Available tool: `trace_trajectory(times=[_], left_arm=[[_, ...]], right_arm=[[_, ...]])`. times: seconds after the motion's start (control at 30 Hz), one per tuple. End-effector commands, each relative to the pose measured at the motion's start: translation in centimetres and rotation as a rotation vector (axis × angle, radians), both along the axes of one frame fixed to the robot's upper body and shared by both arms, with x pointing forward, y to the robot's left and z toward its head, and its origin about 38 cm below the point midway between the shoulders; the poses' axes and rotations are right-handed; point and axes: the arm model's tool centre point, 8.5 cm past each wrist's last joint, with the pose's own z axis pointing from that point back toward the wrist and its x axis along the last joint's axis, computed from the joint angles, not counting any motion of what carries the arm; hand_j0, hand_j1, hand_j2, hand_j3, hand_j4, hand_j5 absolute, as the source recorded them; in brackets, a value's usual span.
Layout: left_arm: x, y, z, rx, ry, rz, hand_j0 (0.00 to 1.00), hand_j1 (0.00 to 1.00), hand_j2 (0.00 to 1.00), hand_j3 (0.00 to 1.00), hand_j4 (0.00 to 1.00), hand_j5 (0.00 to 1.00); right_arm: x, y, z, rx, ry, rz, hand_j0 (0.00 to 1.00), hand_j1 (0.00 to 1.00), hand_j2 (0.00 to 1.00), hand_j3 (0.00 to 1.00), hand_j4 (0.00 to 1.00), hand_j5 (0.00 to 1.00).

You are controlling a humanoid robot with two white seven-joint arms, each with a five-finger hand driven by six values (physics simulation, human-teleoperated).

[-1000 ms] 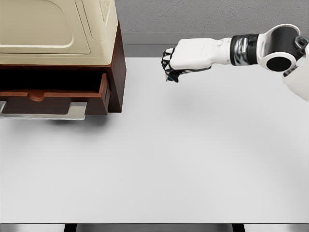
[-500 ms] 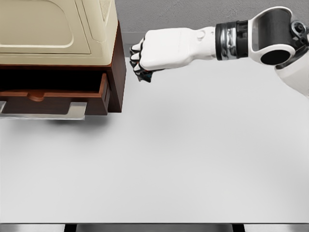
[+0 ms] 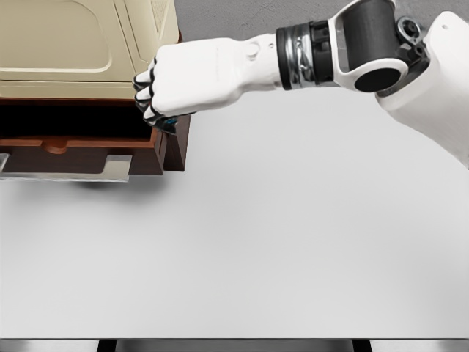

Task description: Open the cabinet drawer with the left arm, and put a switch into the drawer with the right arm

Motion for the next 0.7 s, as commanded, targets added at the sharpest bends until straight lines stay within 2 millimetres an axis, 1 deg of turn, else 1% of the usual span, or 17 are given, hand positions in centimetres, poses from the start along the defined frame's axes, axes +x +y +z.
trace_trajectory(times=[0.0,0.17,0.23,0.27,0.33,0.43,0.6,0.67], left_arm=[[0.0,0.0,-0.1,0.001,0.005,0.003,1.00,1.00,1.00,1.00,1.00,1.00],[0.0,0.0,-0.3,0.002,0.009,0.000,1.00,1.00,1.00,1.00,1.00,1.00],[0.0,0.0,-0.4,0.006,0.009,-0.001,1.00,1.00,1.00,1.00,1.00,1.00],[0.0,0.0,-0.5,0.011,0.011,-0.001,1.00,1.00,1.00,1.00,1.00,1.00],[0.0,0.0,-0.5,0.012,0.010,-0.002,1.00,1.00,1.00,1.00,1.00,1.00],[0.0,0.0,-0.5,0.013,0.010,-0.002,1.00,1.00,1.00,1.00,1.00,1.00],[-0.1,0.1,-0.7,0.027,0.014,-0.003,1.00,1.00,1.00,1.00,1.00,1.00],[-0.1,0.1,-0.8,0.028,0.016,-0.004,1.00,1.00,1.00,1.00,1.00,1.00]], right_arm=[[-0.7,1.3,-0.1,0.012,0.015,0.036,0.28,0.28,0.28,0.28,0.28,0.28],[-1.3,3.1,0.4,0.017,0.009,0.076,0.28,0.28,0.28,0.28,0.28,0.28],[-2.0,4.5,1.2,0.023,-0.003,0.110,0.28,0.28,0.28,0.28,0.28,0.28],[-1.8,4.9,1.3,0.025,0.000,0.111,0.28,0.28,0.28,0.28,0.28,0.28],[-0.4,6.0,1.5,0.032,0.026,0.083,0.28,0.28,0.28,0.28,0.28,0.28],[0.2,7.9,1.1,0.016,0.052,0.082,0.28,0.28,0.28,0.28,0.28,0.28],[2.7,9.1,0.9,0.014,0.095,0.017,0.27,0.27,0.27,0.27,0.27,0.27],[3.2,9.4,0.9,0.012,0.102,0.004,0.27,0.27,0.27,0.27,0.27,0.27]])
